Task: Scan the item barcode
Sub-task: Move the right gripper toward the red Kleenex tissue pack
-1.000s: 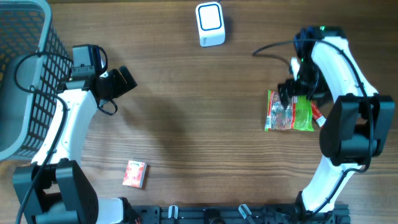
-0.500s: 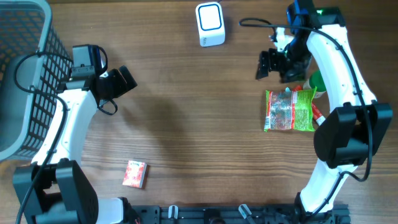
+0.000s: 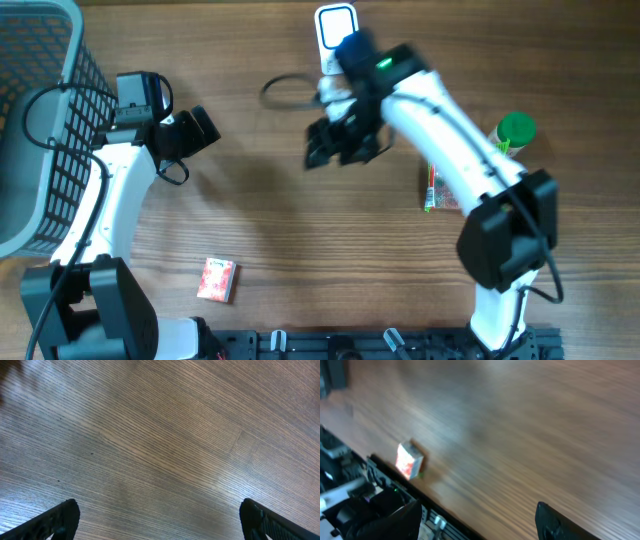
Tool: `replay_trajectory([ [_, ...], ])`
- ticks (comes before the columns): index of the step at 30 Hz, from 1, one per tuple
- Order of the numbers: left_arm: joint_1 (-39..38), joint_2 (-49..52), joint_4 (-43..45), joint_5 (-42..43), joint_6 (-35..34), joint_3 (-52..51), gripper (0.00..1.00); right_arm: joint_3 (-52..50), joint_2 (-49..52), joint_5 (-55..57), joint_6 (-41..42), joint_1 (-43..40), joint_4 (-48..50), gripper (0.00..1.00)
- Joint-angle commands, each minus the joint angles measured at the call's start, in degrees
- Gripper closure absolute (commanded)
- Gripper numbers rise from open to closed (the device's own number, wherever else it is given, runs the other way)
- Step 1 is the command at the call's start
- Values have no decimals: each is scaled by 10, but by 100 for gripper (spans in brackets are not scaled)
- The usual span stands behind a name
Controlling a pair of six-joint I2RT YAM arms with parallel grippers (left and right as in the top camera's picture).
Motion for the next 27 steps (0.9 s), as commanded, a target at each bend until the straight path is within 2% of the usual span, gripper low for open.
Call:
replay_trajectory([
  [1, 2, 2, 0, -1, 3, 2, 0, -28, -11, -15, 68, 71, 42, 27],
  [7, 2, 2, 0, -1, 3, 2, 0, -75, -11, 33, 167, 194, 144, 28],
  [13, 2, 2, 0, -1, 3, 2, 0, -88, -11, 217, 302, 299, 200, 30],
  [17, 2, 2, 0, -1, 3, 2, 0, -88, -10, 295, 319, 358, 226, 31],
  [19, 2, 2, 0, -1, 3, 2, 0, -88, -5, 341, 320, 393, 240, 35],
  [27, 2, 2, 0, -1, 3, 2, 0, -88, 23, 365, 316, 422, 264, 36],
])
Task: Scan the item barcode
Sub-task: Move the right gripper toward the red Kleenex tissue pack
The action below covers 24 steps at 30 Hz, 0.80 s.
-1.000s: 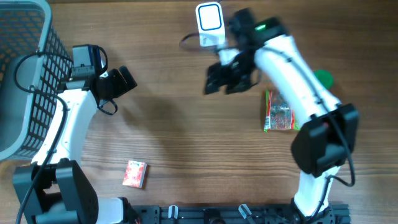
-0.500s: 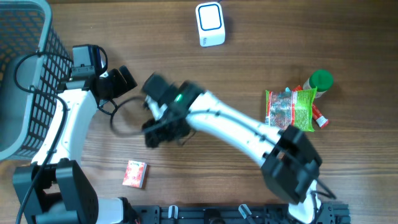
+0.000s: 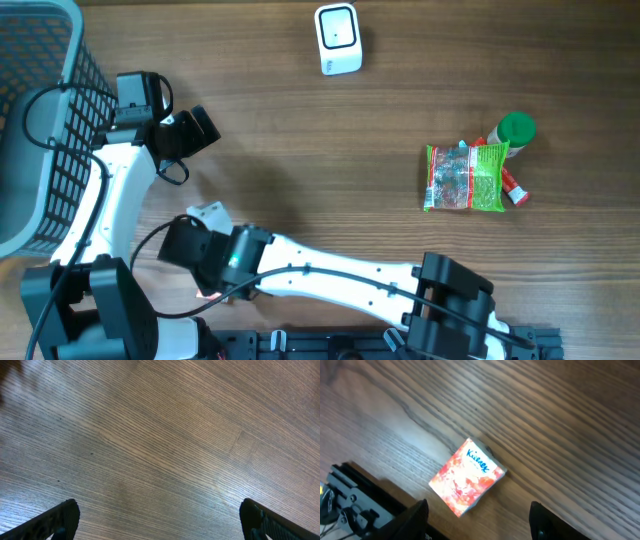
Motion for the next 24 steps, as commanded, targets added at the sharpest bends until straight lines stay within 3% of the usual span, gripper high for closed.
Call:
replay_trajectory([
  [1, 2, 2, 0, -2, 3, 2, 0, -5, 27, 33, 8, 2, 6, 37],
  [5, 2, 2, 0, -2, 3, 2, 0, -5, 49, 15, -1, 2, 11, 37],
  [9, 2, 2, 0, -2, 3, 2, 0, -5, 71, -69, -95, 2, 39, 35],
  [24, 2, 2, 0, -2, 3, 2, 0, -5, 105, -71, -65, -4, 34, 39],
])
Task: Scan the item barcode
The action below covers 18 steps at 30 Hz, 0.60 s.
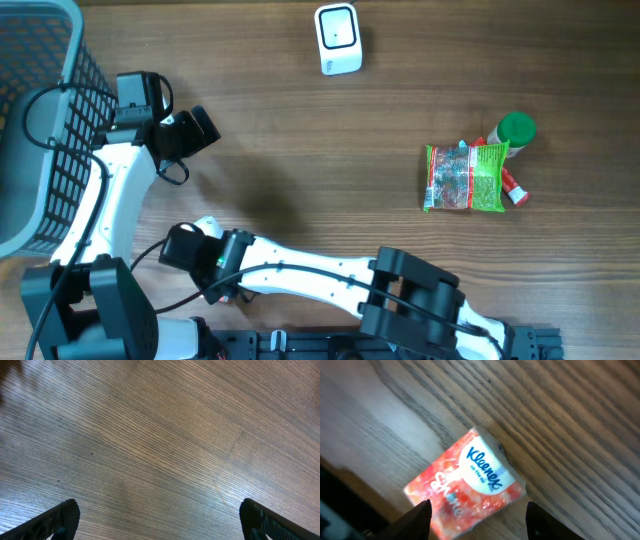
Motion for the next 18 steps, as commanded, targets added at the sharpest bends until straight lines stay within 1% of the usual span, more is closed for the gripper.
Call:
replay_trajectory([
  [1, 2, 2, 0, -1, 3, 2, 0, -2, 23, -15, 5, -6, 1, 39],
  [5, 2, 2, 0, -1, 3, 2, 0, -2, 26, -19, 7, -16, 0, 40],
  [7, 2, 2, 0, -1, 3, 2, 0, -2, 27, -18, 7, -22, -2, 43],
  [8, 2, 2, 0, -1, 3, 2, 0, -2, 27, -13, 7, -26, -5, 46],
  [11, 2, 2, 0, -1, 3, 2, 0, -2, 27, 21, 7, -39, -21, 51],
  [18, 2, 2, 0, -1, 3, 2, 0, -2, 27, 108, 3, -104, -68, 51],
])
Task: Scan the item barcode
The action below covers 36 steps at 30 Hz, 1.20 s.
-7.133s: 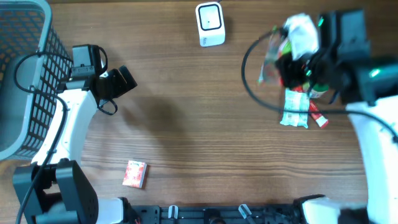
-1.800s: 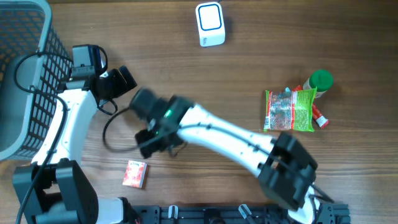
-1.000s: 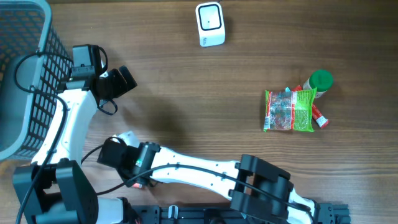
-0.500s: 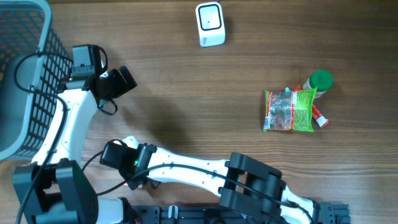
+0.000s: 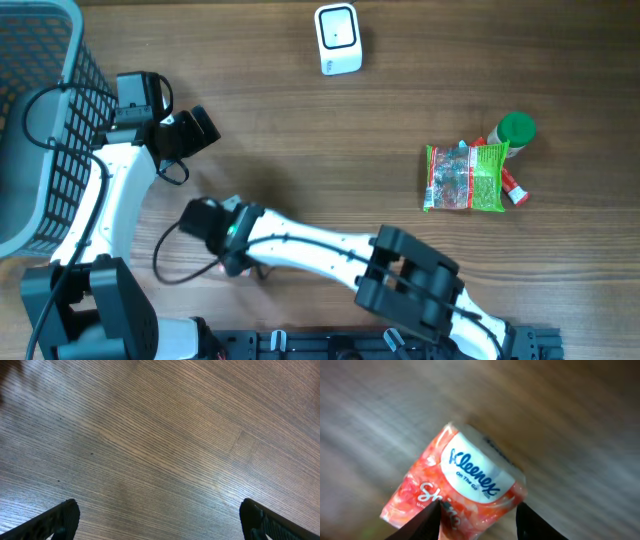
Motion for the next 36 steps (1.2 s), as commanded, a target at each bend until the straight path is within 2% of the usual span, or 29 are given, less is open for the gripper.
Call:
replay_trajectory([
  [1, 2, 2, 0, -1, 3, 2, 0, -2, 10, 96, -1, -49, -18, 51],
  [7, 2, 2, 0, -1, 3, 2, 0, -2, 10, 132, -14, -123, -28, 50],
  [12, 2, 2, 0, -1, 3, 2, 0, -2, 10, 130, -115, -191, -24, 50],
  [17, 2, 2, 0, -1, 3, 2, 0, -1, 1, 130, -169, -250, -24, 51],
  [25, 2, 2, 0, -1, 3, 2, 0, 1, -68, 98, -180, -266, -24, 51],
  [28, 2, 2, 0, -1, 3, 2, 0, 1, -96, 37, -157, -263, -13, 52],
  [31, 2, 2, 0, -1, 3, 2, 0, 1, -103, -7, -119, -263, 7, 67],
  [34, 2, 2, 0, -1, 3, 2, 0, -1, -96, 0, -51, -263, 15, 89],
  [36, 2, 2, 0, -1, 3, 2, 0, -2, -88, 0, -11, -263, 19, 96],
])
